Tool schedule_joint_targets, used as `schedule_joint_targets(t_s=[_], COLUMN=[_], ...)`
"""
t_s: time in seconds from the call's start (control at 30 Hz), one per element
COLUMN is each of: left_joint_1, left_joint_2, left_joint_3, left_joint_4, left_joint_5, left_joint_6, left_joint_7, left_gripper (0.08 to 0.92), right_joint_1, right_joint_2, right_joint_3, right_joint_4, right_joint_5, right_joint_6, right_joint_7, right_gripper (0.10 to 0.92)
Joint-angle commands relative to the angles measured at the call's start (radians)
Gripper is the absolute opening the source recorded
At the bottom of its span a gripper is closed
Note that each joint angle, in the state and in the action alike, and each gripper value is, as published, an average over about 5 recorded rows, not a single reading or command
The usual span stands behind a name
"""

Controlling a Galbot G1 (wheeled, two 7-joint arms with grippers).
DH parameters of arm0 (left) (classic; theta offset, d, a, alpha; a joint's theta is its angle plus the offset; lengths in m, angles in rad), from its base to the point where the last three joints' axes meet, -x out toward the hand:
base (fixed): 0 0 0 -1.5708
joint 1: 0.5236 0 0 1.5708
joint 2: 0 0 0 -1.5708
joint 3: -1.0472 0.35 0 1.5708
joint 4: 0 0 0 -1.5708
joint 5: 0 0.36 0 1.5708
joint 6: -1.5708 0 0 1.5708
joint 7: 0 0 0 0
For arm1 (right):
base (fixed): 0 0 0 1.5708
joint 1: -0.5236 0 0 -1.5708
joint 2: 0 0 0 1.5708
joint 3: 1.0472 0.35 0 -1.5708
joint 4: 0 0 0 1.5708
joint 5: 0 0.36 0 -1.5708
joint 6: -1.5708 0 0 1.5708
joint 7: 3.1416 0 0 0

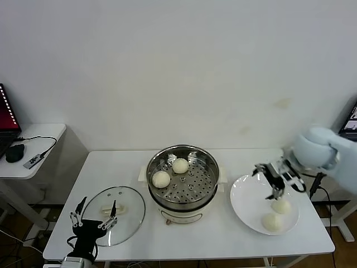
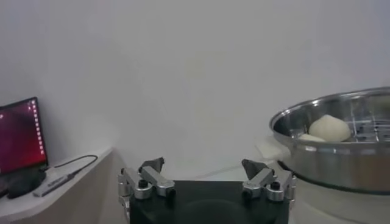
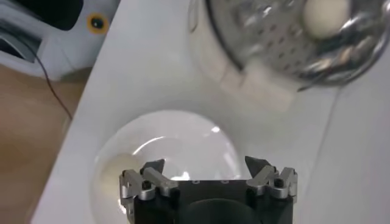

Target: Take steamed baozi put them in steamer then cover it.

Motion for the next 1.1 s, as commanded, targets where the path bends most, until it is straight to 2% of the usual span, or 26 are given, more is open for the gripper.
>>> schedule_joint_targets(t_s=[0.03,0.37,0.9,1.1], left_joint_1=[0.001,0.005,0.003,-0.001], left_joint_2=[0.000,-0.003,-0.007,-0.007], left_joint_3=[0.005,-0.001,-0.014,-0.014], left_joint_4=[0.006,0.022,0.045,0.048], left_joint_5=[0.007,0.016,0.016,0.016], left_joint_6=[0.000,0.000,0.000,0.000], left_joint_7=[0.000,0.000,-0.001,-0.001], left_gripper=[0.823,0.823,0.823,0.823], right_joint_1=[-0.409,-0.651,-0.661,-0.651], right_joint_2=[-0.114,-0.012,0.104,0.119], right_joint_3=[0.276,0.483,0.482,0.478], right_joint_4=[0.016,-0.108,-0.256,-0.274], right_joint_5=[-0.108,-0.169,-0.184,-0.172], right_joint_6=[0.023,0.022,0.010,-0.001], right_joint_7=[0.015,0.032,0.023,0.014], right_gripper=[0.823,0.823,0.818,0.765])
